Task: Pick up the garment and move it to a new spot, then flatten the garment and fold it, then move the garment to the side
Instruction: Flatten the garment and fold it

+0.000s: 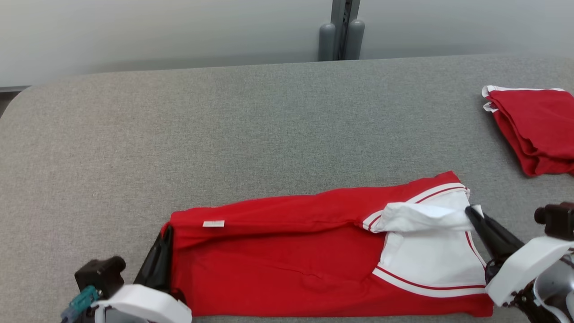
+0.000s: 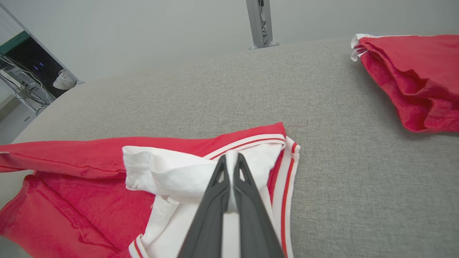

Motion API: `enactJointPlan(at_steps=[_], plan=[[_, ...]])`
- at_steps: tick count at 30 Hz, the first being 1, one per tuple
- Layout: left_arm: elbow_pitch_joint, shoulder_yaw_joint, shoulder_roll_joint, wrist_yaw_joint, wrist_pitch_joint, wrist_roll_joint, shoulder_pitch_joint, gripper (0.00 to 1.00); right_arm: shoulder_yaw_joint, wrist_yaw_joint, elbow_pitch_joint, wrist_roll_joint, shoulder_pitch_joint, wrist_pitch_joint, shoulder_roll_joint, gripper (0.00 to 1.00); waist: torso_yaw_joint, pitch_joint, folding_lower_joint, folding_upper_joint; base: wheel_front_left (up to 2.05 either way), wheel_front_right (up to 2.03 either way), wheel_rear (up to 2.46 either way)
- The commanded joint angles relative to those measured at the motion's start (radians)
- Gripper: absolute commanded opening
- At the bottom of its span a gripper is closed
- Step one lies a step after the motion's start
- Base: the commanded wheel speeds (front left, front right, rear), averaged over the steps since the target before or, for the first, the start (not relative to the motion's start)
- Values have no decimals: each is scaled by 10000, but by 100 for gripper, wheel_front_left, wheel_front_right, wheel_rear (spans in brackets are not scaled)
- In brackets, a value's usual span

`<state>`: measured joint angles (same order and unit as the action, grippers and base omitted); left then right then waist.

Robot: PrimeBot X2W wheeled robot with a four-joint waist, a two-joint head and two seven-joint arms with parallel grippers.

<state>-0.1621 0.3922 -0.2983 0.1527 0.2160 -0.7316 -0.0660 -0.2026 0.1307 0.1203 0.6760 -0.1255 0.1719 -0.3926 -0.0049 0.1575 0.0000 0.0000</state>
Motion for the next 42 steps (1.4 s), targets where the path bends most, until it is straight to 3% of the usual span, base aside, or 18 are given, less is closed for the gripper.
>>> enactJointPlan(at_steps=[1, 10, 11, 12, 13, 14, 20, 29, 35, 42], plan=[[71, -30, -52, 73, 39, -51, 209, 0, 136, 1, -71, -111, 240, 70, 93, 0, -23, -68, 0, 0, 0, 0, 0], [-138, 104, 119, 73, 32, -296, 878, 0, 586, 1, -89, -483, 961, 201, 591, 0, -73, -210, 0, 0, 0, 0, 0], [-239, 110, 141, 44, 40, -321, 905, 0, 620, 1, -20, -532, 1002, 193, 617, 18, -80, -225, 0, 0, 0, 0, 0], [-309, 109, 143, 2, 67, -349, 911, 39, 637, 1, 24, -577, 1038, 159, 645, 43, -85, -236, 0, 0, 0, 0, 0], [-368, 83, 162, -31, 93, -386, 923, 94, 712, 1, 75, -615, 1090, 86, 697, 84, -87, -247, 0, 0, 0, 0, 0], [-428, 59, 183, -30, 116, -405, 963, 100, 756, 1, 106, -666, 1158, 52, 735, 100, -90, -260, 0, 0, 0, 0, 0], [-59, -202, 198, -131, 322, -484, 1511, 100, 931, 1, 57, -588, 1813, -347, 881, 100, -180, -375, 0, 0, 0, 0, 0], [547, -575, 365, 59, 482, 50, 1740, 100, 1752, 1, 116, -816, 2314, -503, 1048, 100, -286, -575, 0, 0, 0, 0, 0], [434, -571, 525, 110, 495, 669, 1296, 100, 1827, 1, 386, -1298, 1676, -300, 1192, 100, -297, -739, 0, 0, 0, 0, 0], [297, -697, 866, 21, 497, 1073, 1022, 100, 1469, 1, 1907, -2163, 344, 363, 1318, 100, 3, -784, 0, 0, 0, 0, 0]])
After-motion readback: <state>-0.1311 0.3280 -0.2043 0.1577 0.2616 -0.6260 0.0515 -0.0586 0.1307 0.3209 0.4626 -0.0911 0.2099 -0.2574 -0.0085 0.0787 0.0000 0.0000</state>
